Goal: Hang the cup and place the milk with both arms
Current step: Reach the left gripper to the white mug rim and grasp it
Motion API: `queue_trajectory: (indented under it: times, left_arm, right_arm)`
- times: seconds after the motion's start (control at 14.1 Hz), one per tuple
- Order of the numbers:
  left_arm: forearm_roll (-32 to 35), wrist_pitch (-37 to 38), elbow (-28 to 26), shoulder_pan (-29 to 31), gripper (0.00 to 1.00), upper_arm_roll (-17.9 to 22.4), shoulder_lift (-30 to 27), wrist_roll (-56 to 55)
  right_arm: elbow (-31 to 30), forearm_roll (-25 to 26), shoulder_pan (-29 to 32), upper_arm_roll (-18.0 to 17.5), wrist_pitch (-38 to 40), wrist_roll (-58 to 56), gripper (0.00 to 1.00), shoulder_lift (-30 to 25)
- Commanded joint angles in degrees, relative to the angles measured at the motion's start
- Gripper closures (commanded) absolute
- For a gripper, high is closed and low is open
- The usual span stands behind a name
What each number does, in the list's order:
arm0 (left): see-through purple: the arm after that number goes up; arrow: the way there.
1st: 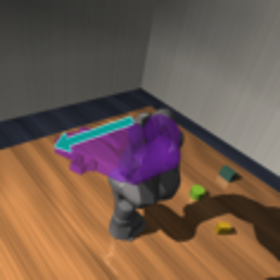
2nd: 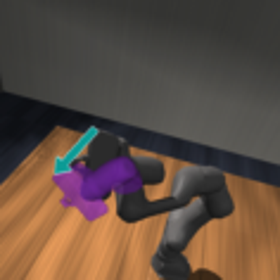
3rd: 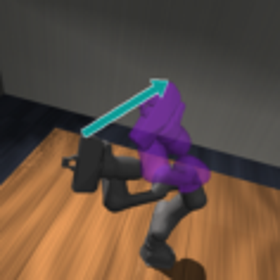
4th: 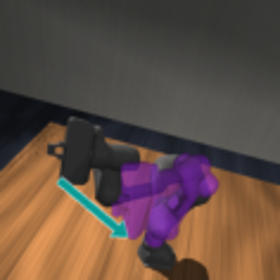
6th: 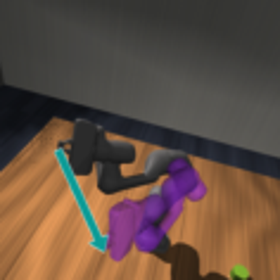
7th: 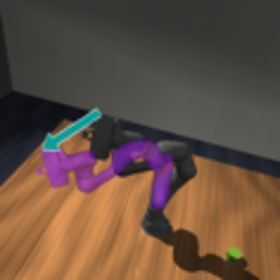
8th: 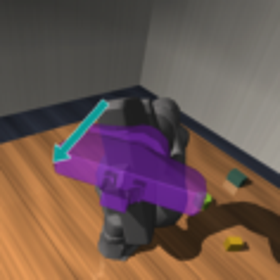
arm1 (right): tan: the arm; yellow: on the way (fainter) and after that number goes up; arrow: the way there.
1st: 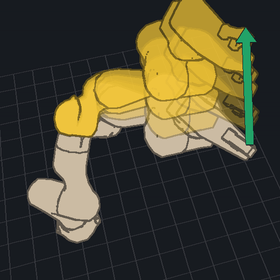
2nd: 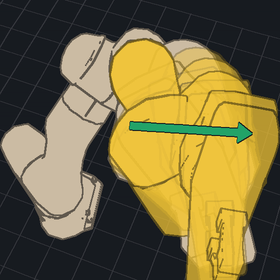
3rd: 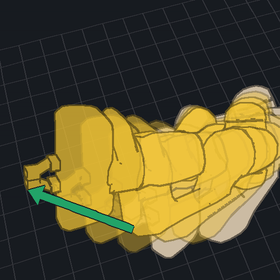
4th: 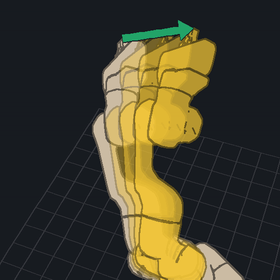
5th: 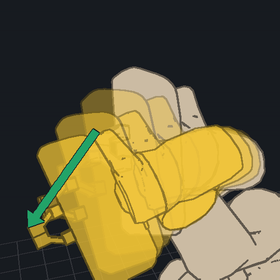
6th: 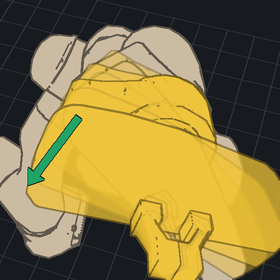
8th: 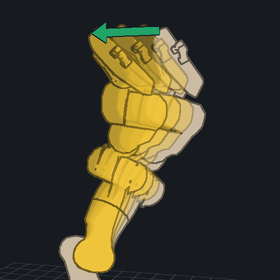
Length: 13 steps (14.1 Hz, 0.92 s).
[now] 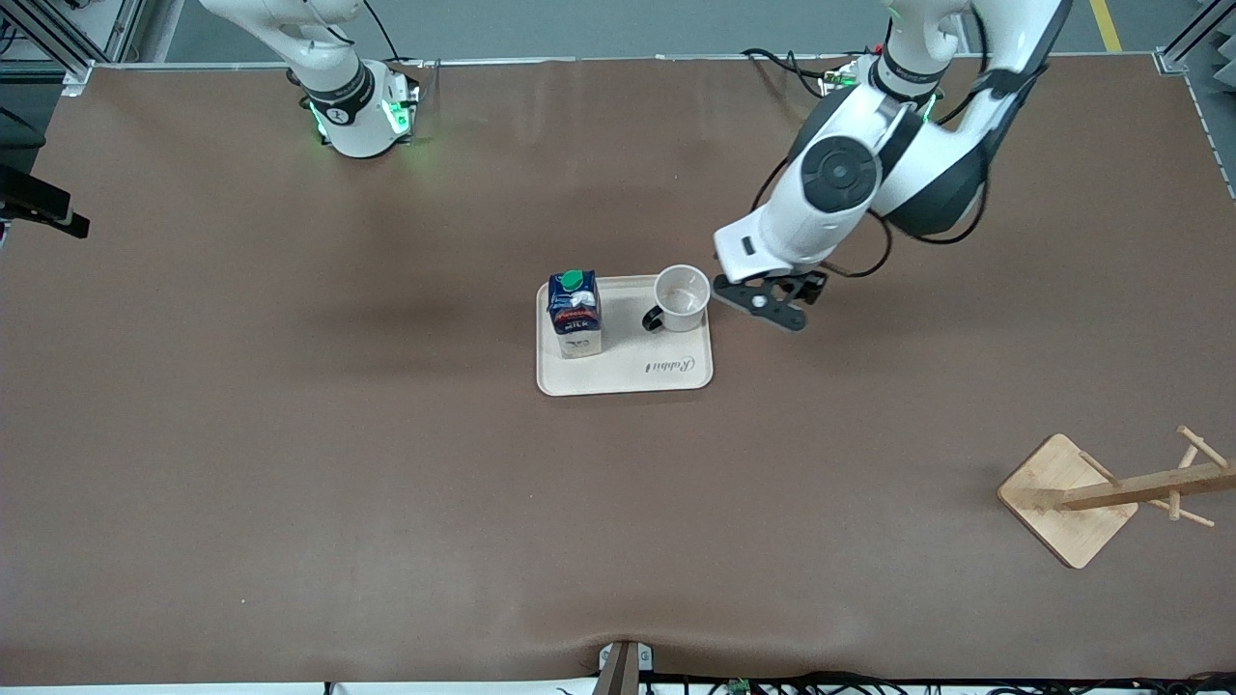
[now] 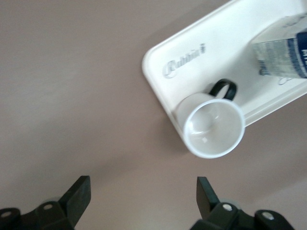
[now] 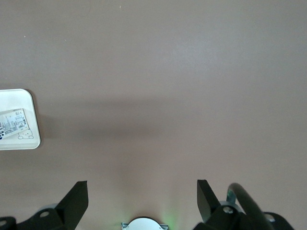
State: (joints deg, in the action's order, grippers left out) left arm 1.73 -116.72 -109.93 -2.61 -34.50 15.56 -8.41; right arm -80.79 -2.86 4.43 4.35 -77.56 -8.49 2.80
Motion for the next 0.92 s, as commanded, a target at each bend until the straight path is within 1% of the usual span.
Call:
queue_trajectory:
  times: [0.0,0.14,0.28,0.42,0.57,0.71,0.85]
  left_arm:
    - [3.8,-5.7,0.9,-2.4,0.12,-0.3,6.1,0.7]
    - [5.6,-9.1,1.2,-3.2,0.15,-0.3,9.4,0.7]
    - [5.8,-11.0,1.2,-4.7,0.18,-0.2,11.7,0.7]
    - [7.8,-12.1,1.4,-4.9,0.25,-0.1,13.8,0.5]
    - [10.4,-12.9,1.3,-4.7,0.36,-0.1,15.4,0.0]
    - [10.8,-13.0,1.4,-4.9,0.53,-0.1,16.4,0.0]
    - [12.0,-14.2,1.6,-5.3,0.64,-0.1,17.9,-0.6]
  right_arm:
    - [-0.3,-0.8,1.3,-0.8,0.1,0.2,0.00,-0.6]
    - [-0.3,-0.8,1.3,-0.8,0.1,0.2,0.00,-0.6]
    - [-0.3,-0.8,1.3,-0.8,0.1,0.2,0.00,-0.6]
    - [-0.3,-0.8,1.2,-0.8,0.1,0.2,0.00,-0.6]
    - [-0.3,-0.8,1.2,-0.8,0.1,0.2,0.00,-0.6]
    - [-0.3,-0.8,1.2,-0.8,0.1,0.2,0.00,-0.6]
    - [-0.3,-0.8,1.3,-0.8,0.2,0.2,0.00,-0.6]
